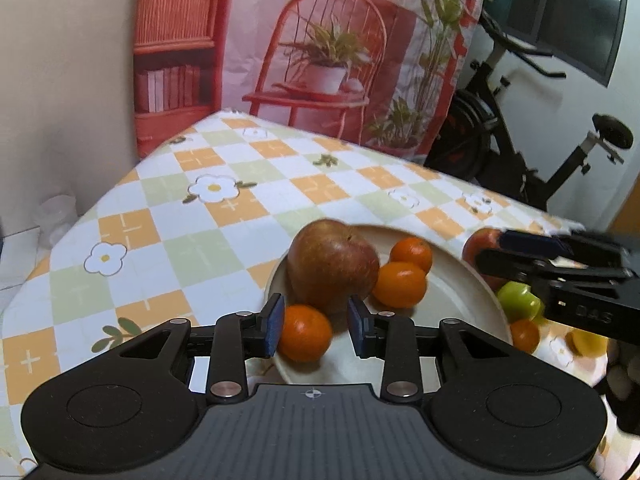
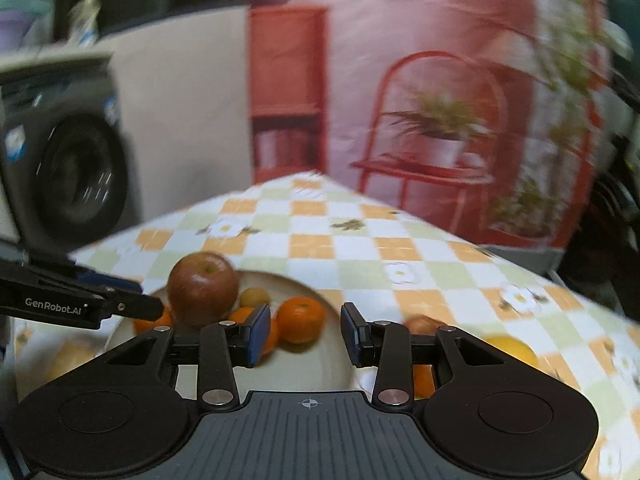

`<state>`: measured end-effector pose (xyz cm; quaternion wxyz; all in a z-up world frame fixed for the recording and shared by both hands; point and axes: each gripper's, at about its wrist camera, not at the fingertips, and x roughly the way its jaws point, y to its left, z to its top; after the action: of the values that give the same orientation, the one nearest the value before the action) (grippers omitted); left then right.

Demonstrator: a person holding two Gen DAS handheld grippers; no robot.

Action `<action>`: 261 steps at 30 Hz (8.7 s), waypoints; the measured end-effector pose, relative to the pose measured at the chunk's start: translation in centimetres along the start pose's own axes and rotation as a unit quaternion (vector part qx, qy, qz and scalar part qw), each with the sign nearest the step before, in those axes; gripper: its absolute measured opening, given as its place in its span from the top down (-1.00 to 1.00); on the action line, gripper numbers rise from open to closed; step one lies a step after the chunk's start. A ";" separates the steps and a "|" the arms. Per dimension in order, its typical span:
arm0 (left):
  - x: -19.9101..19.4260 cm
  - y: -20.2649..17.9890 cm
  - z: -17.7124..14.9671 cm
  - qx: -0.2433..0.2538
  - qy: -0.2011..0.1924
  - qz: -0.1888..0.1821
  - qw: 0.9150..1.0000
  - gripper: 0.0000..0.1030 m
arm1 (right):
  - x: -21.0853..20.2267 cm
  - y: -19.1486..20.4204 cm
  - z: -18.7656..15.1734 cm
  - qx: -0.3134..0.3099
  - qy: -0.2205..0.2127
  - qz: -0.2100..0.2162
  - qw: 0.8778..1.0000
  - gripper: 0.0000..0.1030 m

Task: Organize fruits
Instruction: 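Lower both fruits onto the plate and open both grippers, then move both tools back to the pile and close the right gripper on a tangerine, then close the left gripper on a brown kiwi while the right gripper holds the tangerine, then carry the kiwi and tangerine in both grippers over the plate, then lower the kiwi and tangerine onto the plate and open both grippers, then move both tools back toward the yellow grapefruit and remaining fruit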

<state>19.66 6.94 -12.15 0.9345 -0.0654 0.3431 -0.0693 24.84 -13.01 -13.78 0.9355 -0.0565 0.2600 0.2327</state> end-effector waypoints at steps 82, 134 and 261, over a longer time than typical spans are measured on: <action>-0.9 -10.8 -3.6 0.151 0.021 -0.135 0.979 0.32 | -7.8 -5.7 -10.8 0.132 0.009 -0.038 0.991 0.28; 2.1 -13.5 -4.6 0.200 0.056 -0.119 0.971 0.41 | -7.8 -6.2 -11.0 0.150 -0.002 -0.021 0.988 0.28; 1.3 -5.5 -1.4 0.050 -0.015 -0.010 0.999 0.28 | -5.8 -3.8 -7.4 0.069 -0.001 -0.063 0.996 0.26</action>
<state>19.26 1.24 -13.08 0.9407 -0.0231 0.3249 -0.0944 18.78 -20.37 -17.19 0.9501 -0.0074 0.2707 0.1549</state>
